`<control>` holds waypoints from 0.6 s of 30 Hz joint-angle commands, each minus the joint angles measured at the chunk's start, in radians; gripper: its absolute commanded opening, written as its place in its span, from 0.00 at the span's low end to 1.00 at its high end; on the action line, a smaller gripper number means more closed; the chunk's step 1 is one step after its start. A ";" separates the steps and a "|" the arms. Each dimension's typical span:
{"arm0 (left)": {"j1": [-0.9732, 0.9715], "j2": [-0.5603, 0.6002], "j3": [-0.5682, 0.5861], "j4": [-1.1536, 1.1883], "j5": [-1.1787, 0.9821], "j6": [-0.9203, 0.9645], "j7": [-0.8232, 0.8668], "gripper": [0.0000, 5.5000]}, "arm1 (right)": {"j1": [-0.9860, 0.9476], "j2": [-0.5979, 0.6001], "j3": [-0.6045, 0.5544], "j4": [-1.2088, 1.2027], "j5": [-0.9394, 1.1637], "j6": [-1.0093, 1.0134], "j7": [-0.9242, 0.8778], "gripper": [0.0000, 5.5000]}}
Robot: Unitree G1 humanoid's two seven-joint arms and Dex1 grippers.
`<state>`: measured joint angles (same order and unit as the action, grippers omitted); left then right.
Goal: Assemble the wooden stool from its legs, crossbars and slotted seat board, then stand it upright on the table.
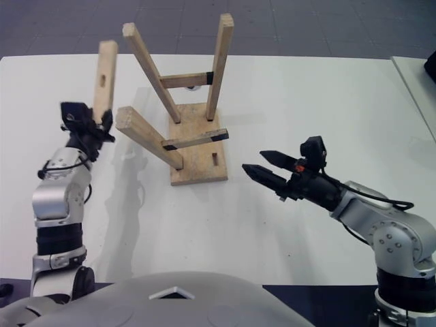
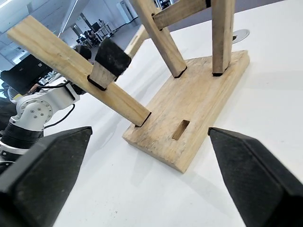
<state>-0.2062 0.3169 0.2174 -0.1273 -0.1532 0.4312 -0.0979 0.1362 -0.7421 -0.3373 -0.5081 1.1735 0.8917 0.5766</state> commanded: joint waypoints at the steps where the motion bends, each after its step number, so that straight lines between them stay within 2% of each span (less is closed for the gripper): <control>1: -0.142 0.088 0.104 0.026 -0.043 -0.127 -0.044 0.37 | -0.169 -0.089 -0.155 0.044 0.104 -0.005 -0.058 0.96; 4: -0.233 0.111 0.132 -0.017 -0.147 -0.140 -0.129 0.37 | -0.376 -0.122 -0.179 0.107 0.254 -0.006 -0.174 0.98; 6: -0.299 0.125 0.140 -0.071 -0.247 -0.114 -0.193 0.37 | -0.534 -0.115 -0.136 0.130 0.375 -0.019 -0.288 0.98; 10: -0.406 0.145 0.189 -0.183 -0.648 0.158 -0.256 0.37 | -0.764 -0.044 -0.015 0.153 0.553 -0.057 -0.452 0.98; 15: -0.498 0.255 0.212 -0.201 -1.233 0.453 -0.283 0.37 | -0.896 0.057 0.101 0.208 0.651 -0.062 -0.491 0.98; 18: -0.488 0.300 0.183 -0.183 -1.450 0.531 -0.300 0.37 | -0.914 0.110 0.160 0.236 0.643 -0.037 -0.456 0.89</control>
<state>-0.6272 0.5054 0.4087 -0.2890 -1.2631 0.7968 -0.3632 -0.6959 -0.7018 -0.2672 -0.3138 1.7744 0.8263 0.1139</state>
